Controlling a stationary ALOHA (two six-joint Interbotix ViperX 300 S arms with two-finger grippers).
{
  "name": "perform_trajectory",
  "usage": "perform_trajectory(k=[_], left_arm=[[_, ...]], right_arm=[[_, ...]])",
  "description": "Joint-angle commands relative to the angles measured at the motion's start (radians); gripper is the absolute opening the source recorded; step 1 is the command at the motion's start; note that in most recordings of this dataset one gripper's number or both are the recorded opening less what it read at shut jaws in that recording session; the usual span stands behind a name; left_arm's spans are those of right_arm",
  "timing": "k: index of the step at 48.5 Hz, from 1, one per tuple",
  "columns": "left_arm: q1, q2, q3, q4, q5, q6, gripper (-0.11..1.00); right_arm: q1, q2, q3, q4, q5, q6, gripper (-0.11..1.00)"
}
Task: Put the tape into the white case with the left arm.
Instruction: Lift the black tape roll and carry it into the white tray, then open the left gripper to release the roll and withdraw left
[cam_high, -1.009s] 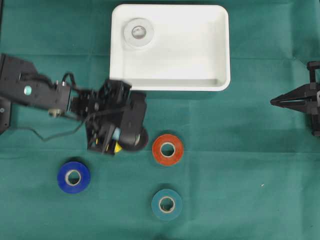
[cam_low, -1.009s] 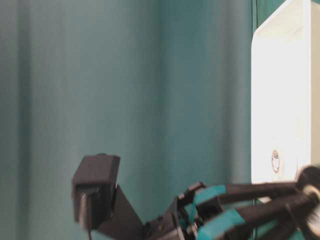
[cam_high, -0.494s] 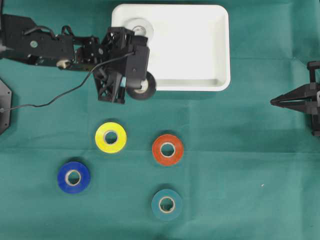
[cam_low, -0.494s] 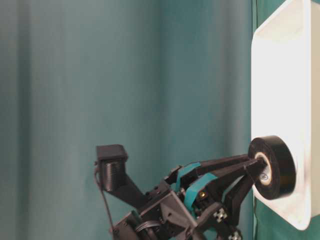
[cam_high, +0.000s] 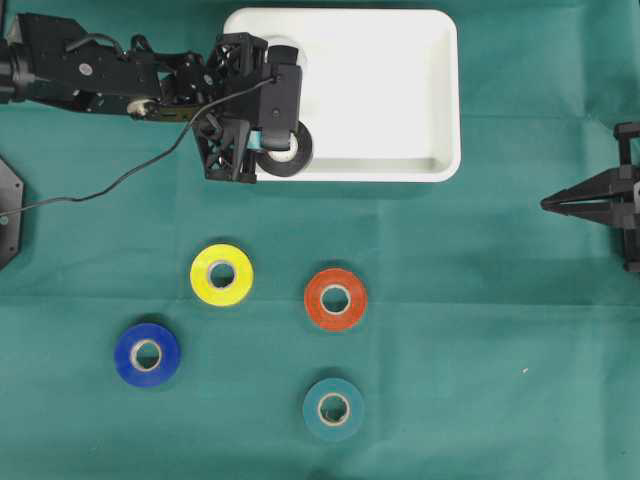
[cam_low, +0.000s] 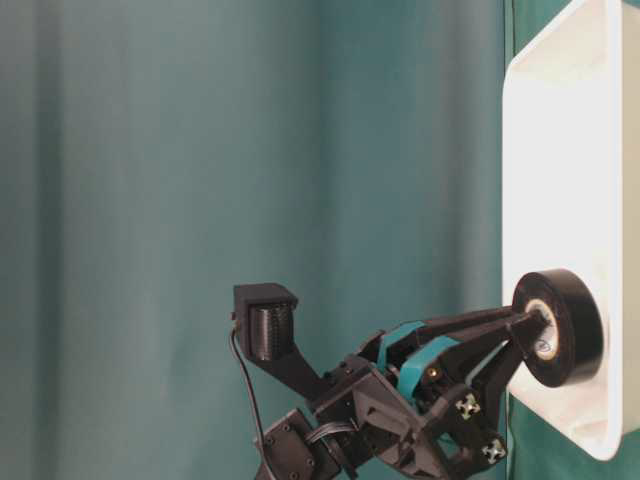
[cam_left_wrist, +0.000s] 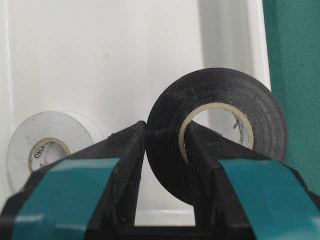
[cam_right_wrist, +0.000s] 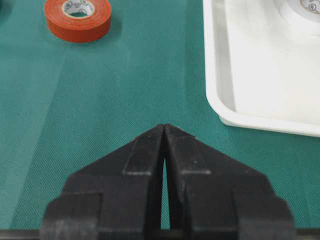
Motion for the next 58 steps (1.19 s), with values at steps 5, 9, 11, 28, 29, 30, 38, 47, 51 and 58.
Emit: perform_trajectory(k=[5,9,11,28,29,30,38,47,51,58], left_arm=[[0.002,-0.011,-0.009,0.0,-0.009,-0.002,0.23],[0.002,-0.011,-0.008,0.0,-0.011,-0.003,0.23],[0.0,-0.011,-0.008,0.0,-0.011,-0.005,0.28],[0.0,-0.014,0.003,0.0,-0.011,-0.005,0.95],[0.002,-0.015,0.005,0.0,-0.011,-0.005,0.95],[0.002,-0.017,0.005,0.0,-0.011,-0.006,0.95],[0.0,-0.044,0.023,-0.002,-0.011,-0.012,0.95],[-0.018,-0.115,0.074,-0.005,-0.011,-0.018,0.95],[-0.037,-0.16,0.107,-0.005,-0.018,-0.034,0.95],[-0.071,-0.229,0.169,-0.005,-0.037,-0.066,0.95]], right_arm=[[0.0,0.006,-0.011,-0.002,-0.011,0.002,-0.09],[0.0,0.005,-0.011,-0.002,-0.009,0.002,-0.09],[-0.002,0.006,-0.011,-0.002,-0.011,0.002,-0.09],[0.0,0.006,-0.011,-0.002,-0.011,0.002,-0.09],[0.0,0.006,-0.011,-0.002,-0.009,0.002,-0.09],[0.0,0.006,-0.011,-0.002,-0.009,0.002,-0.09],[0.0,0.006,-0.011,-0.002,-0.011,0.002,-0.09],[0.0,0.006,-0.012,-0.002,-0.009,0.002,-0.09],[-0.002,0.005,-0.011,-0.002,-0.011,0.002,-0.09],[0.0,0.005,-0.011,-0.002,-0.011,0.002,-0.09]])
